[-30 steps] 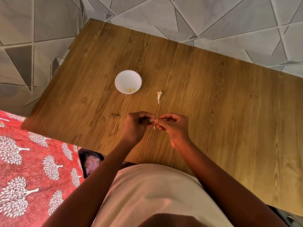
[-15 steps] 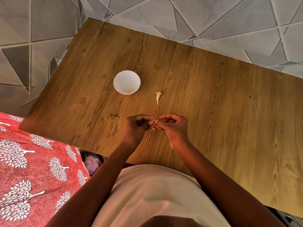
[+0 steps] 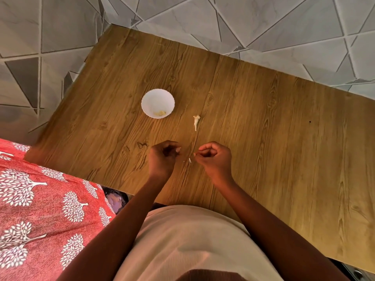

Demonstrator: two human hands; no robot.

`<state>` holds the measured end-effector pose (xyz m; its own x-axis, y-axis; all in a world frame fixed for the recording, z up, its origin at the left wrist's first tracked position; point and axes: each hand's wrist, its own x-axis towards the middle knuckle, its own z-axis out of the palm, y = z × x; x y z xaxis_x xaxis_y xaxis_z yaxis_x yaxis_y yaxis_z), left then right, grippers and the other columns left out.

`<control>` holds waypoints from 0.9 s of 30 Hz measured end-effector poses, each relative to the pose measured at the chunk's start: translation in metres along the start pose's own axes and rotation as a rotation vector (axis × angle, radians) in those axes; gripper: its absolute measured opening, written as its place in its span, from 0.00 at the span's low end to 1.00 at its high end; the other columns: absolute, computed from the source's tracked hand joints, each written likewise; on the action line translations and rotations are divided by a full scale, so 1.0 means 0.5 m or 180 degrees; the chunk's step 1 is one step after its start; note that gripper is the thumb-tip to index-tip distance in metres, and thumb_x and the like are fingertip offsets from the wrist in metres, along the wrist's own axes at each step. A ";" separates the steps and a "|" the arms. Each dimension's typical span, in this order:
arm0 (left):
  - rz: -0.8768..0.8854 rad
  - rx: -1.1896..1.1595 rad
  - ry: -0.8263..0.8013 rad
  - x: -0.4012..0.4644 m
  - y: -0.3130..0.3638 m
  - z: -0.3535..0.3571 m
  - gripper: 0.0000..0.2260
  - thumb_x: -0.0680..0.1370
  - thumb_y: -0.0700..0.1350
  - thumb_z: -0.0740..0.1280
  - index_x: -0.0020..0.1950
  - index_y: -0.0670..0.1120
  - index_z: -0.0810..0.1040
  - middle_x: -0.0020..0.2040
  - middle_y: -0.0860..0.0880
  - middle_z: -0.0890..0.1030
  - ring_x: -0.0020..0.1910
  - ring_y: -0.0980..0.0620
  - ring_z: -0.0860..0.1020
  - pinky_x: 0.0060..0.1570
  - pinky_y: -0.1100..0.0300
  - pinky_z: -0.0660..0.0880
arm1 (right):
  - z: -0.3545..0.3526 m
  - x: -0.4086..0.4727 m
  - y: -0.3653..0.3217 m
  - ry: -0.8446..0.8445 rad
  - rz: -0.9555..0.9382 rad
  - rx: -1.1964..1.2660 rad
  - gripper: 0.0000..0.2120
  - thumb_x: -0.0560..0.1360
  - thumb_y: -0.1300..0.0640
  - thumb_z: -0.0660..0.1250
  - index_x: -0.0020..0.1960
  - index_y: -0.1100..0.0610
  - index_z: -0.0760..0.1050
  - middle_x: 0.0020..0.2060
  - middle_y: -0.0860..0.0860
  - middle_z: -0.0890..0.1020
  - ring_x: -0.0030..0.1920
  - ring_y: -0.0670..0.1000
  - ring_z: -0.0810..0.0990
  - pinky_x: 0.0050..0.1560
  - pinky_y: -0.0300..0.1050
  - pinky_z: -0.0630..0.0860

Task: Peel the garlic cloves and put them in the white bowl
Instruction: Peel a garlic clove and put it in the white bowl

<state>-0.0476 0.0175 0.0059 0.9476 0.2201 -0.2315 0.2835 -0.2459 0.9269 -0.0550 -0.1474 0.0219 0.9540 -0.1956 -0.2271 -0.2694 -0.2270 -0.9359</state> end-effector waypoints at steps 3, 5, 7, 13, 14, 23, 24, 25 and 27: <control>0.0284 0.0633 0.0509 0.024 -0.016 -0.023 0.09 0.78 0.34 0.70 0.50 0.47 0.85 0.45 0.57 0.83 0.43 0.66 0.79 0.45 0.71 0.75 | 0.002 0.011 0.015 0.0013 -0.0087 -0.0278 0.10 0.67 0.68 0.78 0.44 0.58 0.82 0.33 0.51 0.84 0.35 0.47 0.84 0.38 0.39 0.81; 0.0340 0.0894 0.0688 0.046 -0.040 -0.041 0.09 0.78 0.35 0.69 0.52 0.48 0.85 0.48 0.54 0.84 0.45 0.63 0.79 0.49 0.59 0.79 | 0.005 0.021 0.024 -0.0003 -0.0164 -0.0442 0.10 0.68 0.68 0.78 0.44 0.58 0.81 0.33 0.50 0.84 0.35 0.46 0.84 0.39 0.40 0.81; 0.0413 0.1130 0.0705 0.064 -0.067 -0.058 0.12 0.78 0.34 0.67 0.53 0.48 0.85 0.52 0.53 0.84 0.51 0.51 0.80 0.53 0.47 0.80 | 0.007 0.029 0.032 -0.0072 -0.0268 -0.0633 0.11 0.68 0.69 0.77 0.45 0.57 0.81 0.34 0.49 0.83 0.36 0.45 0.83 0.40 0.39 0.81; 0.0535 0.1088 0.0534 0.056 -0.092 -0.073 0.16 0.77 0.32 0.66 0.57 0.49 0.84 0.55 0.57 0.80 0.58 0.48 0.79 0.59 0.42 0.78 | 0.008 0.039 0.053 -0.0334 -0.0617 -0.1034 0.10 0.73 0.69 0.74 0.50 0.57 0.83 0.40 0.48 0.85 0.43 0.42 0.83 0.47 0.34 0.79; 0.0558 0.1038 0.0546 0.050 -0.094 -0.076 0.15 0.77 0.32 0.66 0.58 0.49 0.83 0.56 0.56 0.80 0.58 0.48 0.79 0.60 0.42 0.79 | 0.006 0.039 0.056 -0.0341 -0.0724 -0.1098 0.10 0.73 0.69 0.73 0.51 0.57 0.84 0.42 0.49 0.85 0.44 0.42 0.83 0.48 0.34 0.79; 0.1043 0.1518 0.0385 -0.030 -0.129 -0.068 0.07 0.78 0.36 0.71 0.55 0.40 0.83 0.57 0.46 0.81 0.56 0.46 0.77 0.54 0.53 0.75 | -0.019 0.015 0.102 0.0138 -0.0870 -0.1712 0.08 0.75 0.66 0.73 0.53 0.60 0.85 0.47 0.54 0.82 0.48 0.50 0.81 0.53 0.41 0.79; 0.1087 0.1540 0.0348 -0.034 -0.135 -0.066 0.07 0.78 0.36 0.71 0.56 0.40 0.84 0.58 0.46 0.80 0.56 0.46 0.77 0.55 0.55 0.74 | -0.013 0.014 0.102 0.0089 -0.0875 -0.1693 0.08 0.74 0.67 0.73 0.52 0.59 0.85 0.46 0.53 0.82 0.47 0.48 0.81 0.52 0.40 0.79; 0.1144 0.1545 0.0322 -0.036 -0.137 -0.066 0.07 0.79 0.36 0.71 0.56 0.41 0.84 0.58 0.46 0.80 0.56 0.46 0.76 0.56 0.58 0.73 | -0.005 0.013 0.099 0.0043 -0.0882 -0.1661 0.08 0.74 0.67 0.73 0.51 0.58 0.86 0.45 0.52 0.83 0.47 0.46 0.80 0.52 0.37 0.78; 0.1264 0.1532 0.0294 -0.035 -0.138 -0.070 0.07 0.79 0.36 0.70 0.55 0.40 0.84 0.58 0.46 0.80 0.56 0.47 0.75 0.56 0.59 0.72 | 0.015 0.011 0.093 -0.0053 -0.0915 -0.1587 0.09 0.73 0.68 0.73 0.50 0.57 0.86 0.44 0.50 0.85 0.45 0.43 0.80 0.52 0.34 0.77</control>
<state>-0.0891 0.0635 -0.0439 0.9837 0.1000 0.1496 -0.0327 -0.7181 0.6951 -0.0614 -0.1519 -0.0247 0.9989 -0.0454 0.0097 -0.0244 -0.6920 -0.7215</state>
